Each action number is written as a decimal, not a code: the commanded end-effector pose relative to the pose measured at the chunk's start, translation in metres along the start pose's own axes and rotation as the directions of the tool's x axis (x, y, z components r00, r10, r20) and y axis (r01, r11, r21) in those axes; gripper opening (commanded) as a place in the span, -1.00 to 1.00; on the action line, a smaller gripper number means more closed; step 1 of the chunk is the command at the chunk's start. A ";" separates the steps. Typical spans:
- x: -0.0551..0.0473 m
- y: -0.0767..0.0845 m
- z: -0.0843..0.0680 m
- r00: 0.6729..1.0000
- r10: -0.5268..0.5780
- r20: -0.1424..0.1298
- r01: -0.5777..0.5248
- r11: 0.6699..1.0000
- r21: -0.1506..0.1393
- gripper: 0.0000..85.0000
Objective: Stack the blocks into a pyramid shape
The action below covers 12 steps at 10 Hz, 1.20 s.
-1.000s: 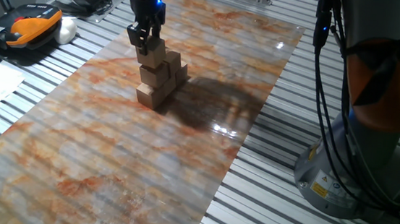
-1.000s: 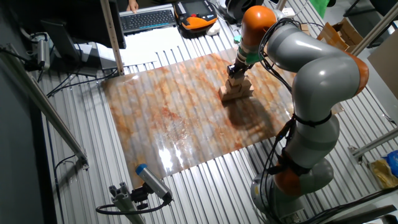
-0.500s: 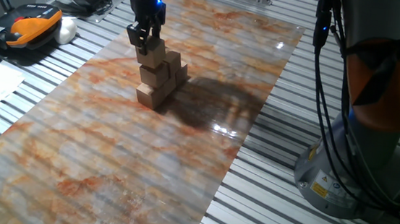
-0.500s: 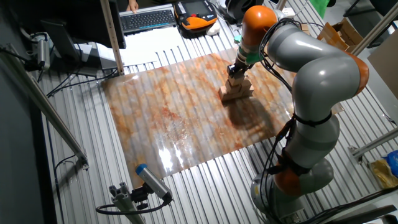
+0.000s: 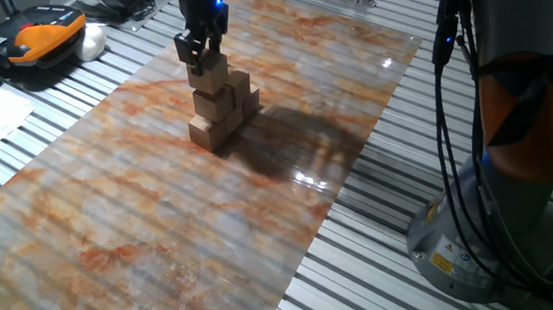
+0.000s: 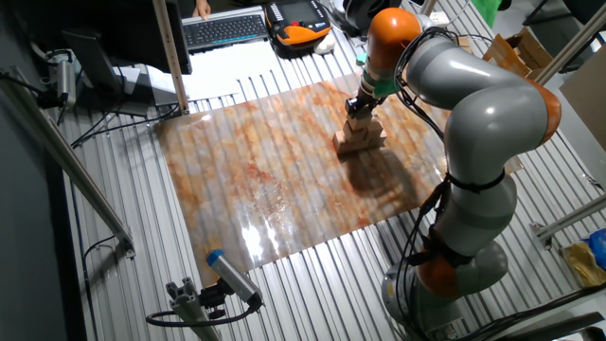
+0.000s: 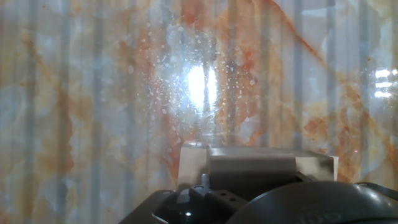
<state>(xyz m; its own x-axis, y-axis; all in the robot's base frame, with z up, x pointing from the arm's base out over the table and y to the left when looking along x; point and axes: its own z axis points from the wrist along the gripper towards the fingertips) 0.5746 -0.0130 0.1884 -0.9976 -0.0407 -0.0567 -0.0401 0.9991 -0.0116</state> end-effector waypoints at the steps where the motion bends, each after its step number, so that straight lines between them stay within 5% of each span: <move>1: 0.000 0.000 0.000 1.000 -0.001 0.000 0.001 1.000 0.001 -1.00; 9: 0.001 -0.001 0.000 0.999 0.033 0.011 -0.032 0.999 -0.005 -1.00; 12: 0.001 -0.001 0.000 0.993 0.121 -0.009 -0.121 0.993 0.006 -1.00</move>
<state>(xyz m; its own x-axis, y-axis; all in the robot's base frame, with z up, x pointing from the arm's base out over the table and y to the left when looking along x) 0.5737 -0.0135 0.1880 -0.9959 0.0756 -0.0493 0.0762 0.9970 -0.0113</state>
